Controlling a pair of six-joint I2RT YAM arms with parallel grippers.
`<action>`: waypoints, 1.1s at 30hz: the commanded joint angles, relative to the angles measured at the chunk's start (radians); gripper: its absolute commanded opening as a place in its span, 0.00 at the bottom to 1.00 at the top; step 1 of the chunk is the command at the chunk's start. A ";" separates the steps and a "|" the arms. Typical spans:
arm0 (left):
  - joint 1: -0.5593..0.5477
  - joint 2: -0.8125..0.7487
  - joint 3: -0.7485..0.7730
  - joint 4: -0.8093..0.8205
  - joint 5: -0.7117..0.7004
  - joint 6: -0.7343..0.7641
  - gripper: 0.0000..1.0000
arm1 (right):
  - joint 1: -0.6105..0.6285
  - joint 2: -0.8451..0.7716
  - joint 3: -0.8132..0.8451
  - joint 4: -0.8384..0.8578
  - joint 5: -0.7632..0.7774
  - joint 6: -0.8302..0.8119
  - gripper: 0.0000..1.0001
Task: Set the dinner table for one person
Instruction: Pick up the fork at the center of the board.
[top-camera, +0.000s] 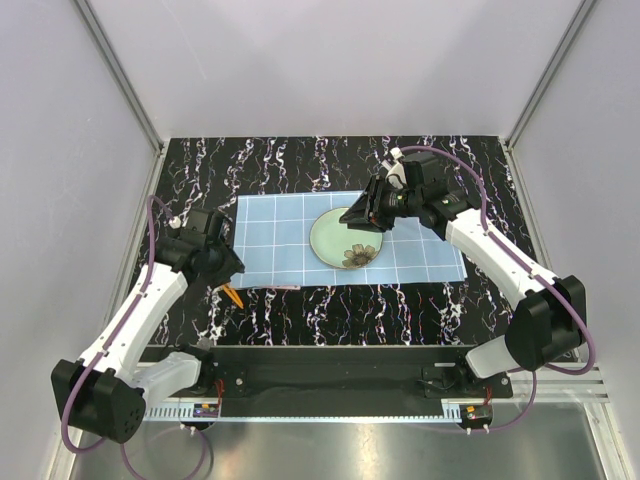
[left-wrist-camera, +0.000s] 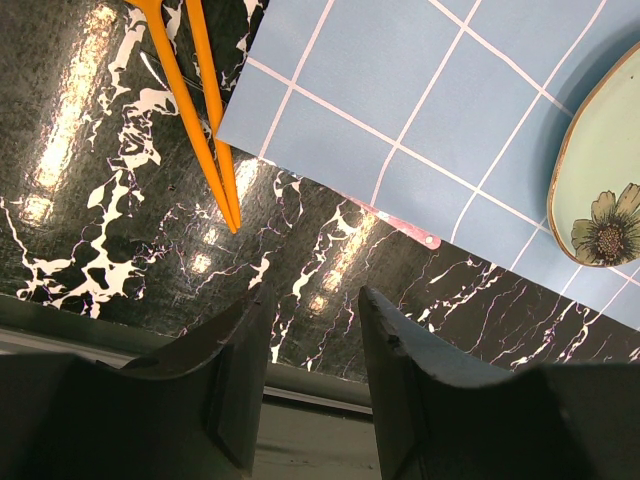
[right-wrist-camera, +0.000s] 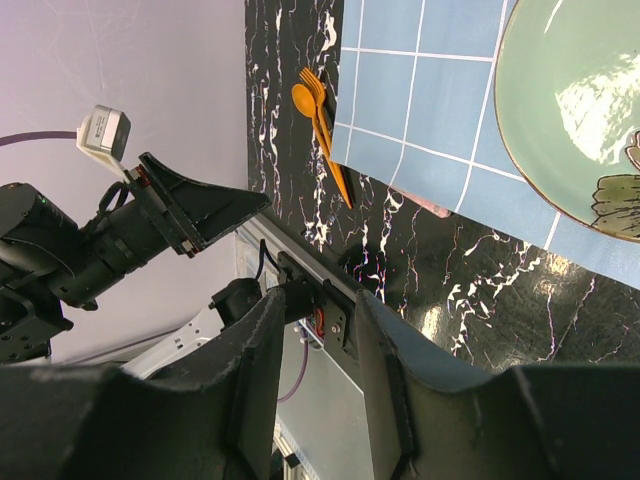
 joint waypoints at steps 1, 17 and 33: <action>0.004 -0.002 0.023 0.030 0.014 -0.005 0.45 | 0.000 -0.015 0.032 -0.005 0.010 -0.005 0.42; 0.006 0.012 0.019 0.025 0.008 0.001 0.45 | 0.000 -0.017 0.030 -0.013 0.018 0.001 0.42; 0.123 0.305 -0.012 0.130 -0.076 0.026 0.44 | -0.001 -0.047 0.026 -0.049 0.044 -0.011 0.42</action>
